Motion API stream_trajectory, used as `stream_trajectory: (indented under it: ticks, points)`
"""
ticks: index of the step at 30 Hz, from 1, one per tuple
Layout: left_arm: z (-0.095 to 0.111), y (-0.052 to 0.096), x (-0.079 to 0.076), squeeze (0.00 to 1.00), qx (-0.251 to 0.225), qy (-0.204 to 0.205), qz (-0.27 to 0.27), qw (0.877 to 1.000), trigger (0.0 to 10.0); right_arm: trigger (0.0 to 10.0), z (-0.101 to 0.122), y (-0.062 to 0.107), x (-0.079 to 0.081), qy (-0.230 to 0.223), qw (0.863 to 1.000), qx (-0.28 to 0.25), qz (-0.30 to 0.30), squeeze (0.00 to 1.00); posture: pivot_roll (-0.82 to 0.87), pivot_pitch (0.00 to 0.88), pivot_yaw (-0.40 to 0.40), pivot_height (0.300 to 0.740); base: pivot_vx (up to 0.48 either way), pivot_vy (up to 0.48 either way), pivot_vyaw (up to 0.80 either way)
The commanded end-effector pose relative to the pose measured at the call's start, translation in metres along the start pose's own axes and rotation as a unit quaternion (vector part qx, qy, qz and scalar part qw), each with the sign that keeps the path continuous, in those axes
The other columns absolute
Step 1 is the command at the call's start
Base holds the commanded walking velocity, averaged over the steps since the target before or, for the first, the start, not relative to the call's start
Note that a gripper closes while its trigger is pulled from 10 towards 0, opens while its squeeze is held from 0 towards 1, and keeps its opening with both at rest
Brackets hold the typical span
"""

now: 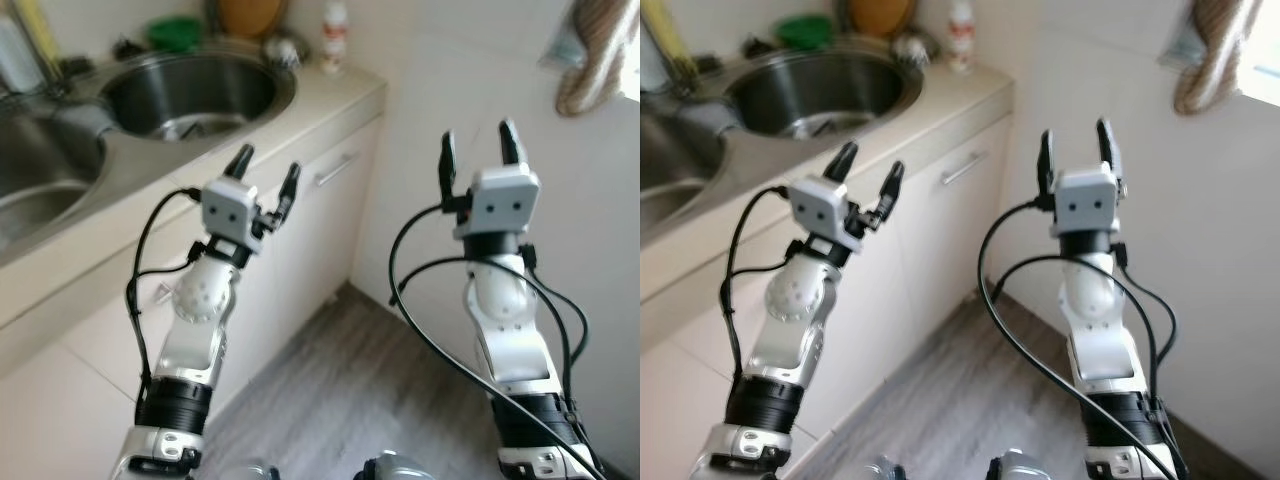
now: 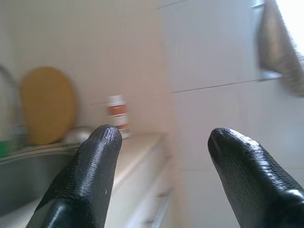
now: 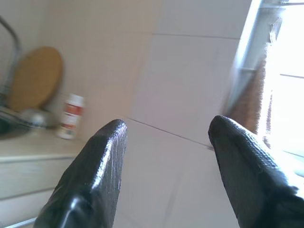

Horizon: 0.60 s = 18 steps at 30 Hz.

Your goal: Kitchen organization

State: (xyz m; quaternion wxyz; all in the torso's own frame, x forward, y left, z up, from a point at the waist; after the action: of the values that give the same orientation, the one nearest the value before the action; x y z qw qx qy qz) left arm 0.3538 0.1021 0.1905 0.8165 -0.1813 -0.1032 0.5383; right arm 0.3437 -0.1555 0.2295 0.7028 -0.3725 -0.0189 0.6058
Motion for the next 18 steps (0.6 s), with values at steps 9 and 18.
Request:
stream_trajectory:
  ticks: [9,18]
  points:
    - [-0.0039,-0.0002,-0.0040,0.00,0.012,-0.018,-0.012,1.000,10.0,10.0,0.0015,-0.0011,-0.0013,-0.004,1.000,-0.001,-0.006,0.00,0.14,0.000,-0.034,0.740,0.000,-0.289,-0.80]
    - [-0.0022,-0.0002,-0.0005,0.00,0.008,-0.009,-0.004,1.000,10.0,10.0,0.0004,-0.0013,-0.0022,-0.005,1.000,0.001,-0.007,0.00,0.14,0.000,-0.035,0.740,0.000,-0.320,-0.80]
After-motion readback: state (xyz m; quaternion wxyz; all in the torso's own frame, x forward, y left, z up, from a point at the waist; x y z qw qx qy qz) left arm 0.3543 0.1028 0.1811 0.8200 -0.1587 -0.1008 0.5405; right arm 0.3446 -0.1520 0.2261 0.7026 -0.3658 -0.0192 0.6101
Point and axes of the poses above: a point about 5 cm out from each wrist's last joint towards the gripper, its own y axis pointing back from the gripper into the wrist, its own z axis along the axis of the wrist's last joint, x = y × z, the point moved 6 cm from there along -y, pointing out of the wrist towards the gripper, and after that the axes turned 13 degrees about y, right-handed, at the moved point
